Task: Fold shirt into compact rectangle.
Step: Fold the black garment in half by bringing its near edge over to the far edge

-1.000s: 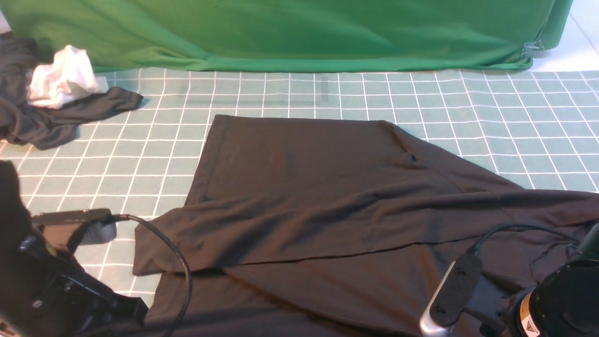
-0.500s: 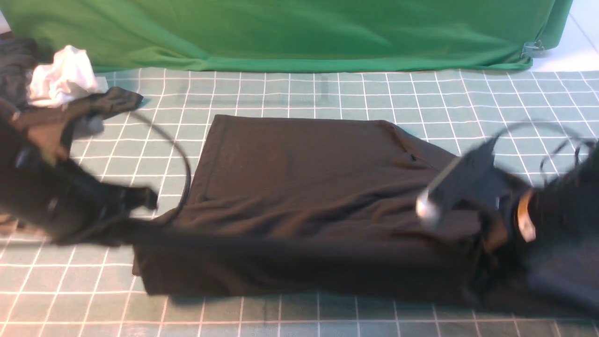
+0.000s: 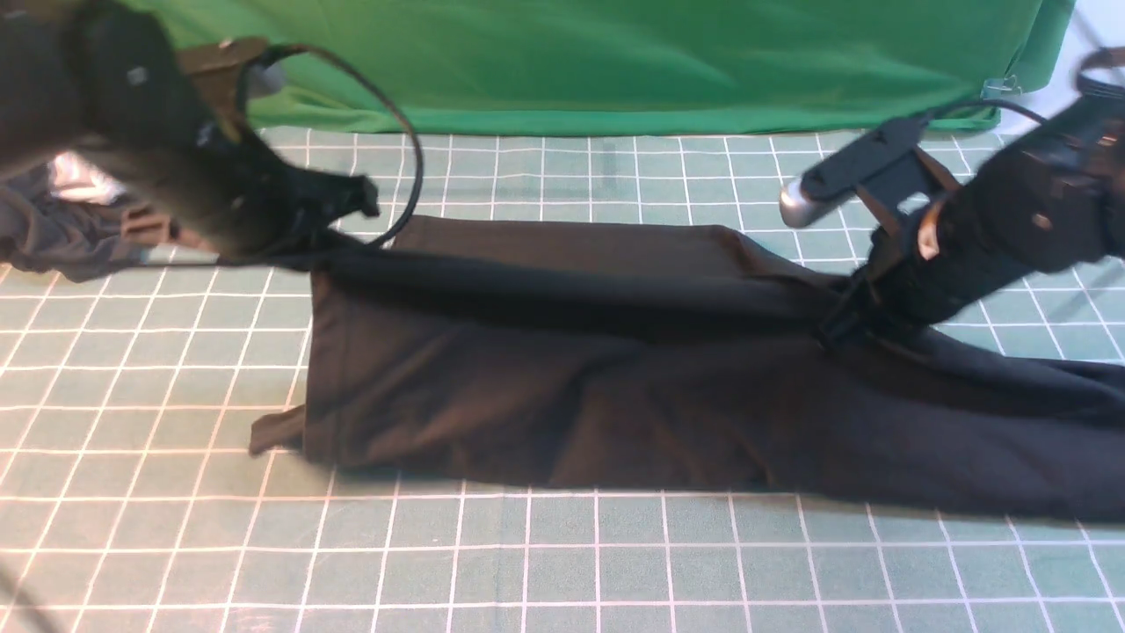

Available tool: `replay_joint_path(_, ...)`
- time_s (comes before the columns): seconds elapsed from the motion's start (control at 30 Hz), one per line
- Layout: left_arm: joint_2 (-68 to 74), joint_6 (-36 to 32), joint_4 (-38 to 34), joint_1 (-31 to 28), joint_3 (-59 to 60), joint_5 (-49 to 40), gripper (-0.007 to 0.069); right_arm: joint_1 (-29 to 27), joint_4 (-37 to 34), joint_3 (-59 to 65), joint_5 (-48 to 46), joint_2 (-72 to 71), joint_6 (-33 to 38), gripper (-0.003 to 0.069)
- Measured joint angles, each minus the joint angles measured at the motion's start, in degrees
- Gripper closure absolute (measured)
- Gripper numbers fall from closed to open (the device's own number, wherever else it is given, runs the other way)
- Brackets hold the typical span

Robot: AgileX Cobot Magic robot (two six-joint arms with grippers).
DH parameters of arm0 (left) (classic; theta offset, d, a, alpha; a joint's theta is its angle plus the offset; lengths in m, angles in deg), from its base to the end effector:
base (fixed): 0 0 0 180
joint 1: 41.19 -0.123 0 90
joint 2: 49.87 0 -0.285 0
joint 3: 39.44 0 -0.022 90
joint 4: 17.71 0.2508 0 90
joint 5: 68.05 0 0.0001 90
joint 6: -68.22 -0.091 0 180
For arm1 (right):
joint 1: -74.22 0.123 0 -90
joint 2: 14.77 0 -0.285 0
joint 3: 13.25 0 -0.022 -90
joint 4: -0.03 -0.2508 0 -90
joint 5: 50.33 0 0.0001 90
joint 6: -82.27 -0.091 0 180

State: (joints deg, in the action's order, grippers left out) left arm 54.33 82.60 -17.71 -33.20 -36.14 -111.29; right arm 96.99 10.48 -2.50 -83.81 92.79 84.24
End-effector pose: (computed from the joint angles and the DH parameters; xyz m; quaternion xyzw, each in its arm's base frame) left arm 0.3566 -0.0501 0.2654 -0.0539 0.9661 -0.0490 0.2478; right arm 0.3360 0.1311 0.2156 -0.2669 0.9302 -0.0223 0.2508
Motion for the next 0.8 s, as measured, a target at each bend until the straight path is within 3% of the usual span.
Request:
replay_joint_path(0.37, 20.7, 0.2, 6.3, -0.4, -20.3, 6.0, 0.0608, -3.0, 0.7, -12.5, 6.6, 14.5, 0.2, 0.059)
replay_joint_path(0.57, 25.7, 0.6, 6.6, -1.6, -25.0, 6.3, 0.0602, -3.3, 1.7, -13.5, 12.2, 17.7, 0.4, 0.0514)
replay_joint_path(0.7, 27.5, 3.3, 6.7, -2.4, -26.1, 8.1, 0.0535, -4.4, 2.2, -13.5, 15.1, 19.3, 0.4, 0.04)
replay_joint_path(0.8, 27.7, 3.7, 7.6, -2.9, -26.7, 8.5, 0.0458, -5.7, 2.3, -14.2, 15.0, 19.2, 0.4, 0.037)
